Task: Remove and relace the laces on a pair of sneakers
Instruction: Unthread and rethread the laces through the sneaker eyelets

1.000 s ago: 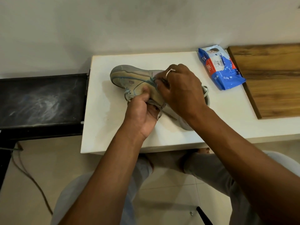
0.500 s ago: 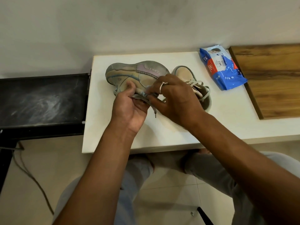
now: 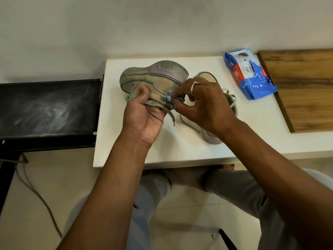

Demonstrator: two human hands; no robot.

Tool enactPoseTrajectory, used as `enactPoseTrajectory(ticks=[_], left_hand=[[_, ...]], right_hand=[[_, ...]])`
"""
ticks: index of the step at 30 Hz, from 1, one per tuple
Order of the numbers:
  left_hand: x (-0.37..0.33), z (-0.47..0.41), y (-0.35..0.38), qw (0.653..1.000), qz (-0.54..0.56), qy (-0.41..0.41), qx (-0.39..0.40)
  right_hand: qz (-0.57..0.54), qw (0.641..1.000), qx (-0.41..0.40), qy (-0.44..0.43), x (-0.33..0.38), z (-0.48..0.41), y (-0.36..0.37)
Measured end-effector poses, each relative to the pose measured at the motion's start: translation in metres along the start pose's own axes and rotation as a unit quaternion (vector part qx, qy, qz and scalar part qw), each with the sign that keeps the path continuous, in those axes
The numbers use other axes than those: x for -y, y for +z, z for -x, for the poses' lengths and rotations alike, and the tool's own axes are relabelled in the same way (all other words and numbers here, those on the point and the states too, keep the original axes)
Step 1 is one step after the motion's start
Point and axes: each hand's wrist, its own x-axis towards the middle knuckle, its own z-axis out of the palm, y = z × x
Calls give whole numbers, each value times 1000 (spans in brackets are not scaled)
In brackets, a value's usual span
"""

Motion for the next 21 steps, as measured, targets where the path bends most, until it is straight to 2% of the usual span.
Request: enactPoseTrajectory(ticks=[2, 6, 8, 14, 16, 19, 21], left_hand=[[0, -1, 0, 1000, 2, 5, 2], [-1, -3, -3, 1000, 18, 9, 6], [-1, -4, -4, 1000, 23, 11, 6], [-7, -3, -7, 1000, 16, 18, 6], [-8, -4, -7, 1000, 19, 19, 14], [-6, -3, -6, 999, 29, 15, 24], [-5, -2, -6, 999, 31, 14, 24]], right_hand=[[12, 1000, -4, 0, -1, -1, -5], [32, 994, -87, 55, 0, -3, -3], [19, 993, -98, 59, 5, -2, 2], [-65, 998, 0, -13, 9, 1, 2], [-66, 997, -35, -8, 7, 0, 0], [-23, 989, -143, 20, 9, 0, 3], [-10, 983, -177, 37, 11, 0, 5]])
